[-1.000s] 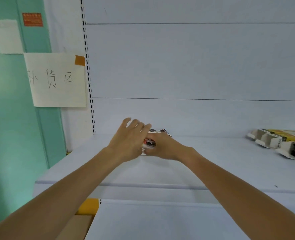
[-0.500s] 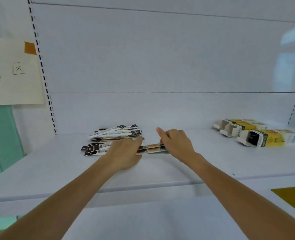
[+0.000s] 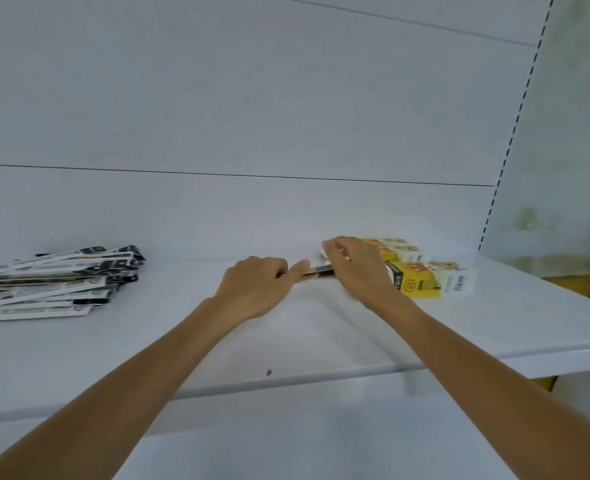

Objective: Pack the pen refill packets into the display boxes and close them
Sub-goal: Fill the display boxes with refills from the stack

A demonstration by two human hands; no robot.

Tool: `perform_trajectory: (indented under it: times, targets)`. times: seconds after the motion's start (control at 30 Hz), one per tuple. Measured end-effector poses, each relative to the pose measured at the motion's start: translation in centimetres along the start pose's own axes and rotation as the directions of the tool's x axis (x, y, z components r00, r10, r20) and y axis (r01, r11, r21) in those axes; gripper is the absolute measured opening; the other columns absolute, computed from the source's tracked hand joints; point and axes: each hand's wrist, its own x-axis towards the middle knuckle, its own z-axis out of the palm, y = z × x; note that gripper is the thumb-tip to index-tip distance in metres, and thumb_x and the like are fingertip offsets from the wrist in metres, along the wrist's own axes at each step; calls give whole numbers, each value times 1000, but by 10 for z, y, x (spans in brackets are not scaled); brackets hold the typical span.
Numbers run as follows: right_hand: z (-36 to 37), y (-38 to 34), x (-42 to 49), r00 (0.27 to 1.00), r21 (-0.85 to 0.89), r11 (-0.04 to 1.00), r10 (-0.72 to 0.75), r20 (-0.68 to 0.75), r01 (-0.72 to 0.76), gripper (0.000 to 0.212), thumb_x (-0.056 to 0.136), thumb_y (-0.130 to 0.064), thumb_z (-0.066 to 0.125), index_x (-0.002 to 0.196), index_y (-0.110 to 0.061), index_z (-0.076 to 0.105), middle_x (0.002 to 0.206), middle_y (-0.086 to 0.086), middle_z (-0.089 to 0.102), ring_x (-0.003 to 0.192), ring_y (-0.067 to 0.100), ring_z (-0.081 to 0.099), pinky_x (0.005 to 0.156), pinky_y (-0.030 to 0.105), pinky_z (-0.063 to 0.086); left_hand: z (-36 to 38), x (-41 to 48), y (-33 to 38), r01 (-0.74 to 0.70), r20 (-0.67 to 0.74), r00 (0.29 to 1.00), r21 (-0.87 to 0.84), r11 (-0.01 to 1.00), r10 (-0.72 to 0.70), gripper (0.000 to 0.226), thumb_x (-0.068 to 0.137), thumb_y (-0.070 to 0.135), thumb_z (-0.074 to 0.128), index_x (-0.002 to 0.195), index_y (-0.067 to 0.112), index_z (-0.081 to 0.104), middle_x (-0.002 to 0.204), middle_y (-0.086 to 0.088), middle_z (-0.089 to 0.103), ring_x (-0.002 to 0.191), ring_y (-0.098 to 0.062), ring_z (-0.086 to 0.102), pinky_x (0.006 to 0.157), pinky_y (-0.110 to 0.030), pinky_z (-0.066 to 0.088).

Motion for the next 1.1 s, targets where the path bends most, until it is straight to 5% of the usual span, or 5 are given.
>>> perform_trajectory:
  times: [0.3, 0.37, 0.47, 0.7, 1.1]
  targets:
    - [-110, 166, 49, 996, -250, 965, 64, -66, -78, 31, 95, -31, 43, 113, -16, 64, 119, 6, 62, 109, 26, 53, 90, 36, 41, 47, 44, 51, 205, -187, 958, -92, 975, -219, 51, 85, 63, 41, 64, 18, 47, 58, 2, 49, 61, -18, 49, 53, -28, 30]
    - [-100, 189, 41, 993, -421, 906, -88, -74, 49, 19, 89, -19, 53, 93, -8, 67, 91, 14, 67, 77, 33, 59, 71, 38, 49, 55, 45, 55, 218, -172, 958, -83, 972, -229, 50, 85, 62, 44, 66, 17, 47, 58, 3, 49, 60, -18, 48, 53, -28, 30]
    - [-87, 200, 30, 978, -666, 725, -206, 30, 173, 14, 69, -1, 53, 58, -7, 45, 48, 8, 46, 46, 19, 29, 48, 27, 31, 66, 48, 56, 244, -80, 966, -33, 969, -246, 45, 87, 60, 42, 68, 20, 44, 63, 4, 49, 65, -19, 48, 54, -28, 29]
    - [-83, 203, 35, 925, -668, 704, -374, -61, 241, 21, 65, -3, 37, 53, -15, 26, 45, -5, 21, 40, 15, 22, 51, 20, 11, 68, 49, 56, 262, -97, 962, 53, 964, -256, 47, 88, 60, 41, 62, 21, 39, 61, 3, 47, 63, -19, 46, 53, -28, 27]
    - [-78, 208, 37, 915, -679, 706, -383, -124, 204, 21, 70, -7, 36, 54, -17, 27, 46, -6, 24, 42, 18, 27, 50, 26, 22, 73, 52, 62, 212, -39, 977, 63, 975, -210, 50, 86, 63, 41, 61, 20, 38, 60, 4, 46, 62, -18, 44, 53, -28, 27]
